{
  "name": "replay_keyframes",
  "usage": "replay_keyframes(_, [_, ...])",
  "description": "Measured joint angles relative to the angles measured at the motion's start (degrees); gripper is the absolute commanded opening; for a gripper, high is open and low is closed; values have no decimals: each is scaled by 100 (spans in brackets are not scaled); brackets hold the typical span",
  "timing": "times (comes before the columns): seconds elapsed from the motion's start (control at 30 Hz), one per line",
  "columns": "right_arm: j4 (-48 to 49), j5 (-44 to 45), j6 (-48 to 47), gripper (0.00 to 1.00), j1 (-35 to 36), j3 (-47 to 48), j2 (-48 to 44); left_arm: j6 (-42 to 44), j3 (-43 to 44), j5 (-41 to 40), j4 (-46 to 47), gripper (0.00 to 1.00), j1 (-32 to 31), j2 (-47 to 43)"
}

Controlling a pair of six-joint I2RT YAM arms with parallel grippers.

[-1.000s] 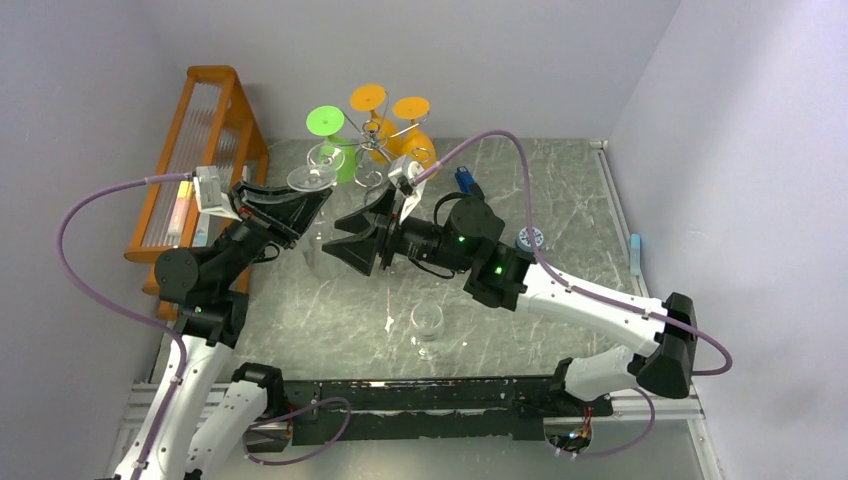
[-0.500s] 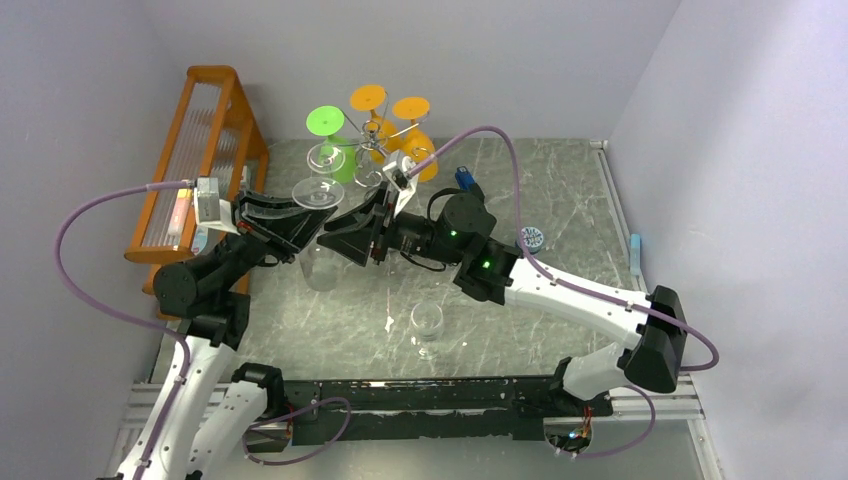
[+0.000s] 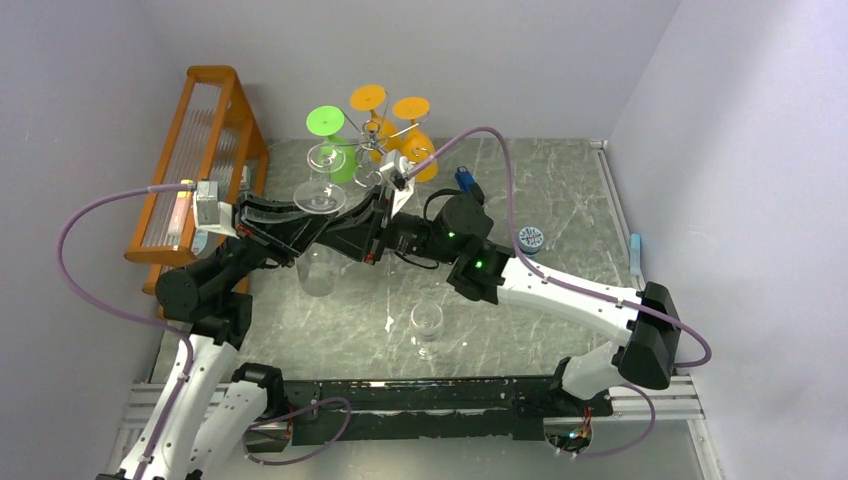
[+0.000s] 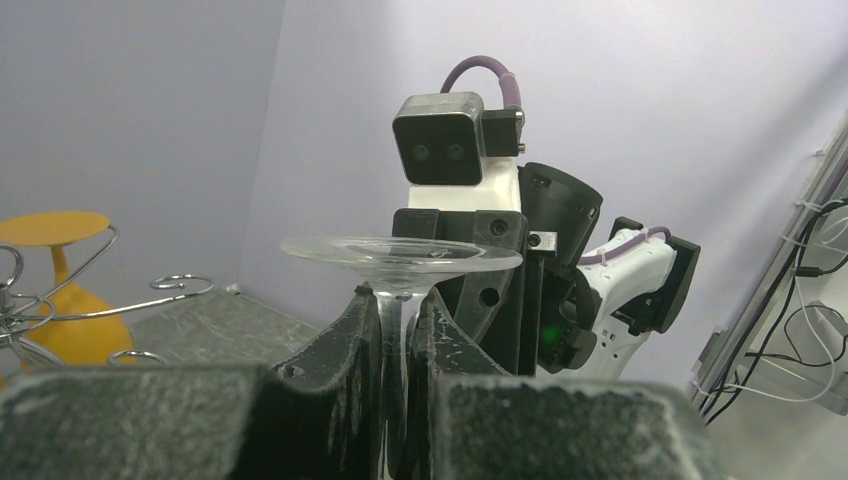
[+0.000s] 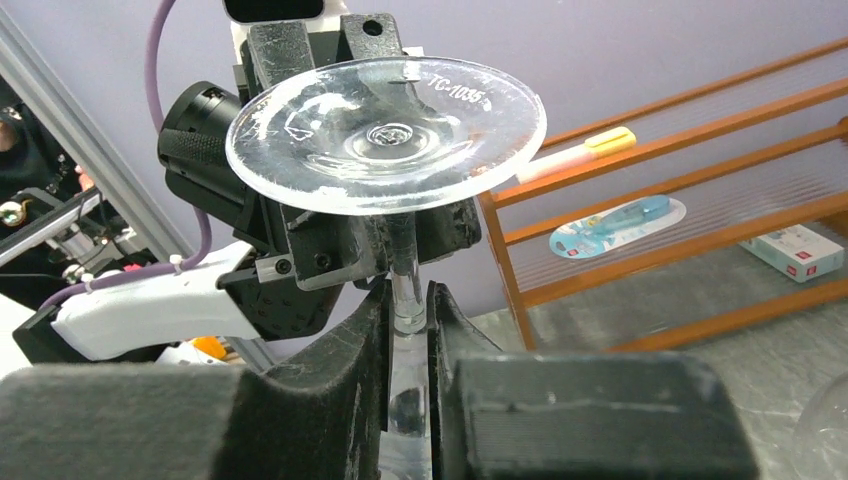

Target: Place the wine glass upside down on the wine glass rack

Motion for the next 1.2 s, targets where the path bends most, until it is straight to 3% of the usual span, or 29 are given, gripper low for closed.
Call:
replay_keyframes(0.1, [103,-28,13,0,0,0,31,2,0,-2,7,5,0,-28])
replay_keyframes(0.33, [254,52,2,0,11,-138,2,223,0,-133,-398,29,0,-210])
replay_keyframes(0.47, [275,284,-39,0,15,-348,-111,422,0,-223,-717,55,0,-299])
replay_keyframes(0.63, [153,927,-118,0,0,-658,-297,717,17,-380,-1126,79,-2,-474])
replay_keyframes(0.9, [0,1991,-452,0,0,-1196,-732,1753,610,-1036,-2979,96,-4,-787])
replay_keyframes(1.2, [-208,3198,-905,0,0,-1499,-796,2929,2192,-2551,-5274,95,-4,-520])
